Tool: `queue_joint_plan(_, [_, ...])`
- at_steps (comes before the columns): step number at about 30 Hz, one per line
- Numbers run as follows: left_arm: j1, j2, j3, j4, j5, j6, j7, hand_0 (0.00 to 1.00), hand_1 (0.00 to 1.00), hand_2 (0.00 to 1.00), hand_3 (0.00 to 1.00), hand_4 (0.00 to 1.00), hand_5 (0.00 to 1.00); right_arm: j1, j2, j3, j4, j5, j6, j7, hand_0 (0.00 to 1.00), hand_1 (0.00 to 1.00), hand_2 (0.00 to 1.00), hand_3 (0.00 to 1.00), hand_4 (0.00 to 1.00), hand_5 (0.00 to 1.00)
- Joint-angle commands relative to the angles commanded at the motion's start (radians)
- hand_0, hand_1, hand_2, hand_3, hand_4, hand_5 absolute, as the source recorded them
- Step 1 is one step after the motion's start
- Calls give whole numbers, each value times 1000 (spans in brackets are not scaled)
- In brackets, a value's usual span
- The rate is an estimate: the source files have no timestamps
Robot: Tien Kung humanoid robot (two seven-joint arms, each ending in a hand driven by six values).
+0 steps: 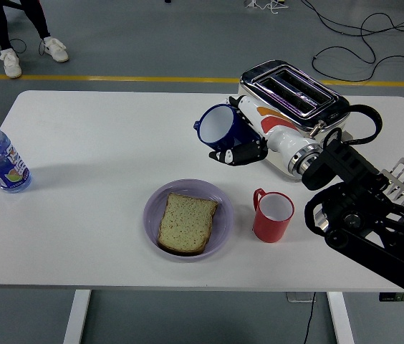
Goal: Pick up the cup,pour liquid into bread,place the cup on the desk
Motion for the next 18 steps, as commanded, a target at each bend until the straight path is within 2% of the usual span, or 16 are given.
queue_joint_plan(4, [0,-1,2,0,-4,0,-1,655,693,713,608,351,925,-89,-10,161,9,169,-42,69,284,279,469,537,567,3])
queue_joint_plan(9, [1,0,-12,0,14,-2,-1,655,693,713,608,351,925,-184,-34,278,8,342,-90,144,284,279,469,537,567,3])
queue_joint_plan(14, [-3,1,-17,0,25,-1,-1,655,693,713,609,351,926,-255,-49,333,18,351,-104,198,288,284,472,538,568,2])
queue_joint_plan(18, [-3,1,-20,0,26,-1,-1,656,693,713,608,350,925,-322,-64,376,25,366,-120,273,289,287,471,538,570,2])
